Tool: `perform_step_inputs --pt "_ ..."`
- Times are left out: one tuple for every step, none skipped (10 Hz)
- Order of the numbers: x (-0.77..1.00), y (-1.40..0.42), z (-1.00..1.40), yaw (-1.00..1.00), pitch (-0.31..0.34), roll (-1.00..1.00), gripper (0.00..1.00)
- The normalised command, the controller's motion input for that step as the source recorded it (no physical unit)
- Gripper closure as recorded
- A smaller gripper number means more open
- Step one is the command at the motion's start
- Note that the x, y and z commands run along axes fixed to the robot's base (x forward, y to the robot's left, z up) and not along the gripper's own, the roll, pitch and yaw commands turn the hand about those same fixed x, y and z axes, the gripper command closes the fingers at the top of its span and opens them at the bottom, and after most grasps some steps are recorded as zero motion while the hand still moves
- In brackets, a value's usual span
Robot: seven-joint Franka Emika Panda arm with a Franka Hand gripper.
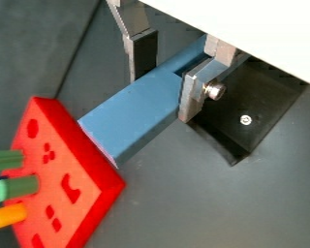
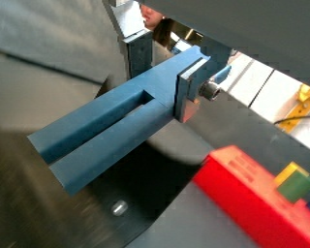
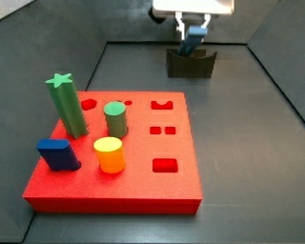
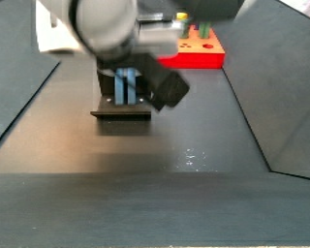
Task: Pick up the double-square object. Move up. Place the double-square object on the fixture. Regrasp the double-square object. Move to above the board. Insert the double-square object.
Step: Place the double-square object on the fixture, then regrasp the double-square object.
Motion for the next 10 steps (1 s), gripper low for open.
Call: perform_step_inputs --pt "0.17 0.12 -0.85 -0.19 -0.017 -0.16 1.00" --pt "0.15 0.11 -0.71 -0.17 -0.033 -0.16 1.00" --pt "0.10 0.15 -0.54 -0.12 -0.069 -0.11 1.00" --pt "0.08 0.16 -0.53 -0.10 -0.077 -0.10 1.00" --pt "0.08 0.16 -0.52 -0.07 -0.079 -0.10 1.00" --pt "0.08 0.16 -0.52 -0.06 -0.079 -0.10 1.00" --pt "0.07 0.16 -0.52 -0.04 -0.072 -0.09 1.00" --pt "0.00 0.00 0.00 0.00 0.000 0.00 0.00" --pt "0.00 0.00 1.00 0.01 0.009 -0.01 0.00" --pt "0.00 0.01 1.00 0.01 0.009 0.00 0.00"
